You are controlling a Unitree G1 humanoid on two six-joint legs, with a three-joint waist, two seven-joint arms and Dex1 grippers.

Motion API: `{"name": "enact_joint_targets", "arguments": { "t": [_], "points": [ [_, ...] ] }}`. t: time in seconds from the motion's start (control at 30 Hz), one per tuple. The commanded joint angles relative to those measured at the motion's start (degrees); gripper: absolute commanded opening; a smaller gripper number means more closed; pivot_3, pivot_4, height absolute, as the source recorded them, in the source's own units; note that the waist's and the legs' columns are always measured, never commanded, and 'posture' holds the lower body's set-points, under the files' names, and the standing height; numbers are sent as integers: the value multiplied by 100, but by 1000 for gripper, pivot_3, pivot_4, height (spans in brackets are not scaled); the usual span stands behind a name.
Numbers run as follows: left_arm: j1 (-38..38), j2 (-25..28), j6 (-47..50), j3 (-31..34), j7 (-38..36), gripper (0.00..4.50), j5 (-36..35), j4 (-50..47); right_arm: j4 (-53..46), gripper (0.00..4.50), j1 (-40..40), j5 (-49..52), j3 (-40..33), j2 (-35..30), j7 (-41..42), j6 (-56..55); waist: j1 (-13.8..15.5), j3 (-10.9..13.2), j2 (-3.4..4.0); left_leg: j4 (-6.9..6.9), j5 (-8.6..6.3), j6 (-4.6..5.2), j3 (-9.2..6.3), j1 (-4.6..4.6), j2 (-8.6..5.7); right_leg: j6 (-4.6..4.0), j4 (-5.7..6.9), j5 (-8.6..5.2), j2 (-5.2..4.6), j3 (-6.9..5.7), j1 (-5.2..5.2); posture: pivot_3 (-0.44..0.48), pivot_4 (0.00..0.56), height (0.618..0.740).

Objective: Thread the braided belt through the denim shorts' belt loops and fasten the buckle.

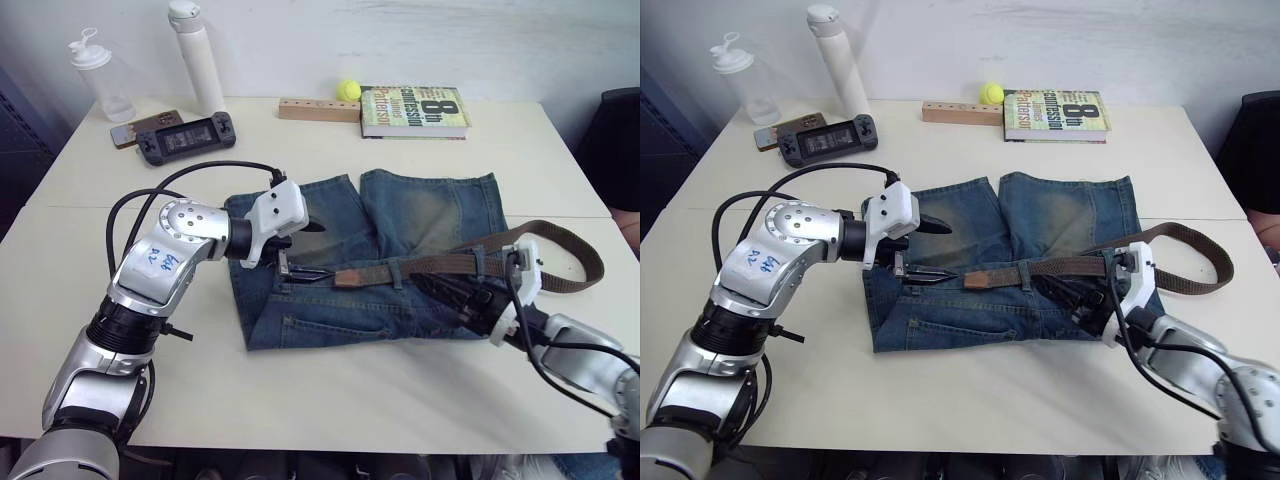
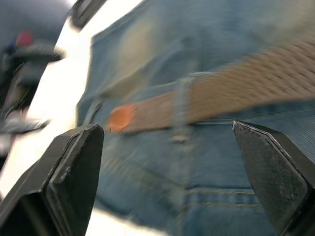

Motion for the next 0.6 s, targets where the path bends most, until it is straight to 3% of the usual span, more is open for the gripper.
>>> {"name": "enact_joint_targets", "arguments": {
  "t": [0.03, 0.1, 0.23, 0.37, 0.5, 0.6],
  "points": [
    [-73, 146, -269, -13, -311, 4500, 62, -94, -1032, 4445, 150, -1578, 235, -1088, 1591, -160, 33, 1, -2, 0, -1, 1, 0, -1, 1, 0, -2, 0, 1, -1, 0, 0, 150, 738],
    [-46, 239, -437, -60, -504, 4500, 131, -124, -1431, 4445, 257, -3061, 691, -1860, 2410, -842, 40, 2, -5, -1, -1, 2, -2, -2, 1, 1, -3, 0, 1, -4, 3, 0, 150, 738],
    [-55, 292, -617, -79, -714, 4500, 187, -138, -1703, 4445, 421, -4665, 1327, -2304, 3101, -1774, 44, 6, -15, 3, -3, 5, -3, -7, -4, 7, -5, 4, 0, -5, 3, 0, 150, 738],
    [-114, 208, -664, -42, -717, 4500, 215, -106, -1765, 4445, 514, -6121, 2067, -2256, 3289, -2560, 54, 6, -16, 8, -3, 5, -4, -9, -5, 9, -3, 5, 0, -8, 4, 0, 150, 738],
    [-205, -123, -607, -235, -623, 4500, 249, -135, -733, 4445, 117, -8261, 3414, -1874, 2907, -3170, 45, 5, -20, 23, -2, 4, -5, -9, -6, 10, -2, 5, 0, -12, 8, 0, 150, 738],
    [-217, -480, -692, -491, -348, 4500, 537, 70, -437, 3498, 13, -8470, 3381, -1458, 2834, -3098, 60, 5, -20, 30, -2, 4, -4, -11, -8, 10, -1, 5, 0, -15, 9, 0, 150, 738]
  ]
}}
